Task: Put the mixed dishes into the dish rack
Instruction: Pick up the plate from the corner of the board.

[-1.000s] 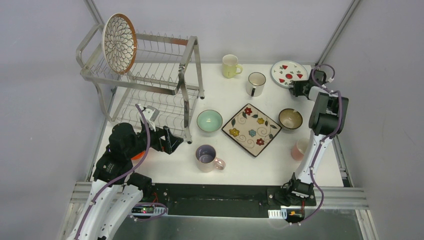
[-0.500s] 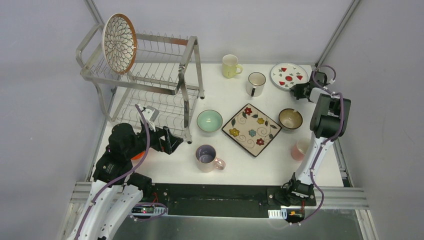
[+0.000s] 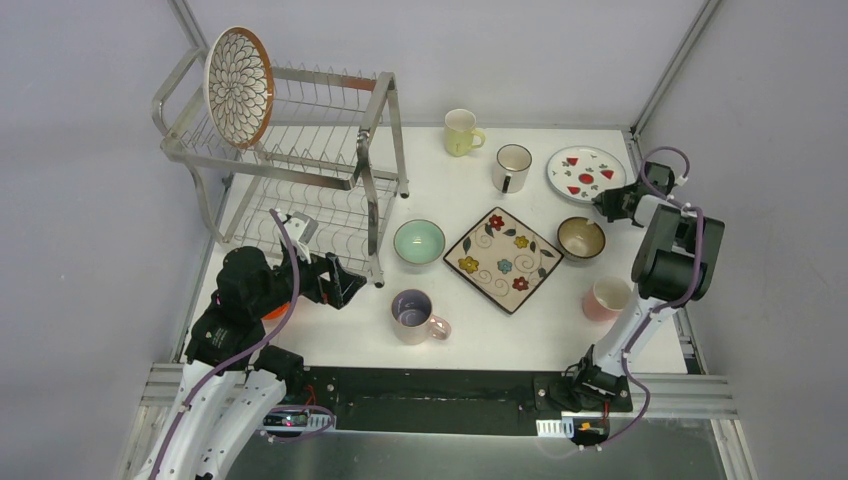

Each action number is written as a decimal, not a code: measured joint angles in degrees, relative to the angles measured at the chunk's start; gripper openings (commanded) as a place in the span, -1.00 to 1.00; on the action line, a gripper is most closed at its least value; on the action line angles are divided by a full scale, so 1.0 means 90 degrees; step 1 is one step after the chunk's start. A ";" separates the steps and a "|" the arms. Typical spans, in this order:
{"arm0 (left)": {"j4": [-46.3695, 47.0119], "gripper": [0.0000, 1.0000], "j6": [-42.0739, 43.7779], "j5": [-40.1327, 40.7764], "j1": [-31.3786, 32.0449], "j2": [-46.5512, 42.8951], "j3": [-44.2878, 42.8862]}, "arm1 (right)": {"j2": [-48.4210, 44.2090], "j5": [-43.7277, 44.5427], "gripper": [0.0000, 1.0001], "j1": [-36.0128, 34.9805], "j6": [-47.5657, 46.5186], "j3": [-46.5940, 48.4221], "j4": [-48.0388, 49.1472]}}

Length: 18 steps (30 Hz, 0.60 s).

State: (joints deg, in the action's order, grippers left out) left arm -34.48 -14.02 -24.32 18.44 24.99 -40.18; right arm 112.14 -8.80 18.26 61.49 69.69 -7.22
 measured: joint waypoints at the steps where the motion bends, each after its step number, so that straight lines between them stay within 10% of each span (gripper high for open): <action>1: 0.0000 0.95 0.0002 0.0000 0.0000 0.0000 0.0000 | -0.0056 -0.0039 -1.00 0.0041 -0.0022 -0.0073 0.0019; 18: -0.0002 0.94 0.0002 -0.0007 0.0000 0.0000 0.0000 | -0.1032 -0.0627 -1.00 0.0546 -0.0007 -0.0709 0.0284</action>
State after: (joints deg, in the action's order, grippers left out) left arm -34.50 -14.00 -24.38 18.44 24.99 -40.18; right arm 102.85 -14.44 23.18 61.43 63.31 -4.67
